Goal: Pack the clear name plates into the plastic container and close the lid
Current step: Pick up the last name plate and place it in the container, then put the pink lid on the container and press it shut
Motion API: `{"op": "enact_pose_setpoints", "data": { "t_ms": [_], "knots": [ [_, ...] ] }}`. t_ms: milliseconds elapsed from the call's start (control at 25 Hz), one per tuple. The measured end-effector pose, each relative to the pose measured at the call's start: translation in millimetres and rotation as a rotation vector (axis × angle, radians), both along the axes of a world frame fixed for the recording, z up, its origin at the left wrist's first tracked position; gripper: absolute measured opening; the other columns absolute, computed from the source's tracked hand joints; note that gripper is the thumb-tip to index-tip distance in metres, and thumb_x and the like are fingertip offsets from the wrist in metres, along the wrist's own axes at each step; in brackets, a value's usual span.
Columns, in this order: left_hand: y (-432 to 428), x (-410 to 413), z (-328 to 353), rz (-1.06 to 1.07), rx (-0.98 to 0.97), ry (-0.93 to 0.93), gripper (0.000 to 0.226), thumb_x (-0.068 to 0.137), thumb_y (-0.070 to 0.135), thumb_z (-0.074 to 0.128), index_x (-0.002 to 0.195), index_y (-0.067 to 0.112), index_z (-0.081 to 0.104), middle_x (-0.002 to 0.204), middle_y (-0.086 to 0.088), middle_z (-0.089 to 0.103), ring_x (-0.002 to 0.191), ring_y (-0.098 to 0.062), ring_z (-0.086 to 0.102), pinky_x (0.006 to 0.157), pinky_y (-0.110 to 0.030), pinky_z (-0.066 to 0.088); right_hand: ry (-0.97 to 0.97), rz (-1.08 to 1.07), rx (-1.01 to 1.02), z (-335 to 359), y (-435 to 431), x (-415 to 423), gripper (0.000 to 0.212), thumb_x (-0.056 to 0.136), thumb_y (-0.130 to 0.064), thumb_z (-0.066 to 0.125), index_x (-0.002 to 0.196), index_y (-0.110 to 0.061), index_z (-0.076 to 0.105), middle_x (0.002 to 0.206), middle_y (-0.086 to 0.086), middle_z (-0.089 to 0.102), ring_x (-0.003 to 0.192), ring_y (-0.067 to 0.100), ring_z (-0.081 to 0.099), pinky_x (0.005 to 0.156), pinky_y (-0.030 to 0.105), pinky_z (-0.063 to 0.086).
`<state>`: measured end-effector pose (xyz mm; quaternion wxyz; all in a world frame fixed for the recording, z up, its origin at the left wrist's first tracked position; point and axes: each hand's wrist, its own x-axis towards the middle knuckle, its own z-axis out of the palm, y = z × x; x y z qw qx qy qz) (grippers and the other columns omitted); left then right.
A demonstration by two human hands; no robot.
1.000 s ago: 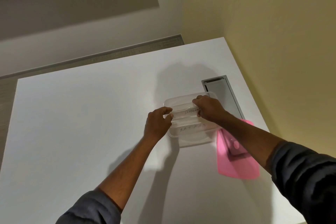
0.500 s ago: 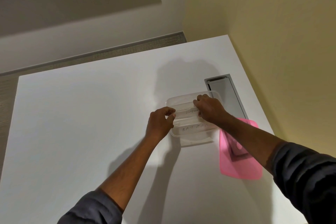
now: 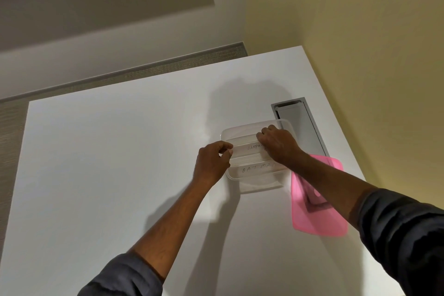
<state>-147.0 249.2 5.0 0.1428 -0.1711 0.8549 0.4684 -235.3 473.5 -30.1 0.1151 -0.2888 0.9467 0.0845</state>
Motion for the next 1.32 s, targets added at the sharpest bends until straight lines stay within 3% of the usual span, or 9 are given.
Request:
{"op": "enact_pose_setpoints", "data": {
  "t_ms": [160,360,440,560,720,880,1000,1120,1320],
  "knots": [
    [3.4,3.3,0.6,0.012,0.028,-0.003,0.019,0.102,0.019,0.066,0.114,0.020,0.081,0.103,0.001,0.080,0.069,-0.021,0.081,0.082,-0.045,0.067,0.001,-0.071,-0.051,0.2,1.7,3.3,0.019,0.093,-0.004,0.063,0.111,-0.009,0.067,0.109,0.010,0.072,0.101,0.027,0.067,0.069,0.037,0.053],
    [22.4,7.6,10.7,0.145,0.163,0.022,0.018,0.099,0.017,0.065,0.106,0.019,0.081,0.093,0.000,0.081,0.064,-0.015,0.079,0.074,-0.038,0.069,0.023,-0.360,-0.450,20.1,15.7,15.1,0.030,0.092,-0.017,0.077,0.121,-0.011,0.072,0.118,0.008,0.075,0.113,0.029,0.067,0.084,0.044,0.061],
    [41.2,17.2,15.2,0.125,0.220,0.028,0.018,0.100,0.015,0.064,0.106,0.017,0.082,0.093,-0.002,0.081,0.065,-0.019,0.080,0.069,-0.034,0.068,0.105,-0.439,-0.626,29.9,31.1,27.3,0.027,0.092,-0.017,0.078,0.118,-0.009,0.075,0.115,0.010,0.078,0.107,0.029,0.071,0.087,0.044,0.061],
    [77.6,39.0,12.0,0.042,0.294,-0.012,0.020,0.102,0.013,0.063,0.108,0.015,0.082,0.092,-0.004,0.081,0.070,-0.024,0.080,0.069,-0.034,0.068,0.166,-0.522,-0.778,38.6,68.2,52.4,0.014,0.096,-0.021,0.074,0.106,-0.011,0.077,0.101,0.006,0.080,0.088,0.021,0.073,0.079,0.033,0.059],
    [119.9,61.0,-6.8,-0.001,0.460,-0.257,0.022,0.103,0.008,0.060,0.110,0.010,0.081,0.099,-0.013,0.082,0.071,-0.020,0.078,0.073,-0.032,0.067,0.133,-0.880,-0.803,29.8,125.4,87.3,0.012,0.097,-0.027,0.073,0.104,-0.019,0.079,0.098,-0.002,0.079,0.086,0.017,0.072,0.083,0.033,0.058],
    [141.7,72.2,-31.7,0.020,0.436,-0.381,0.021,0.101,0.006,0.062,0.114,0.009,0.078,0.106,-0.016,0.080,0.082,-0.018,0.072,0.080,-0.033,0.064,0.041,-1.095,-0.802,2.8,170.6,127.5,0.015,0.091,-0.029,0.080,0.092,-0.016,0.074,0.088,0.002,0.073,0.083,0.026,0.069,0.075,0.035,0.054],
    [155.5,75.4,-42.0,0.000,0.390,-0.406,0.017,0.099,0.007,0.067,0.111,0.015,0.076,0.108,-0.008,0.077,0.089,-0.018,0.070,0.077,-0.031,0.060,-0.041,-1.305,-0.797,-16.3,192.4,153.4,0.030,0.088,-0.034,0.083,0.106,-0.012,0.075,0.099,0.004,0.075,0.092,0.026,0.069,0.079,0.032,0.049],
    [168.7,77.3,-46.8,-0.049,0.364,-0.437,0.014,0.096,0.009,0.068,0.086,0.018,0.068,0.088,-0.007,0.064,0.084,-0.021,0.058,0.076,-0.035,0.048,-0.129,-1.419,-0.771,-28.1,202.2,169.7,0.042,0.090,-0.029,0.080,0.127,-0.010,0.072,0.118,0.007,0.074,0.108,0.028,0.067,0.093,0.034,0.050],
    [179.7,82.0,-47.6,-0.099,0.344,-0.479,0.013,0.096,0.007,0.064,0.085,0.014,0.065,0.084,-0.009,0.055,0.083,-0.020,0.050,0.077,-0.035,0.039,-0.179,-1.486,-0.845,-32.5,200.1,177.2,0.026,0.087,-0.019,0.081,0.111,-0.011,0.074,0.098,0.004,0.073,0.105,0.032,0.068,0.095,0.038,0.051]
  ]
}}
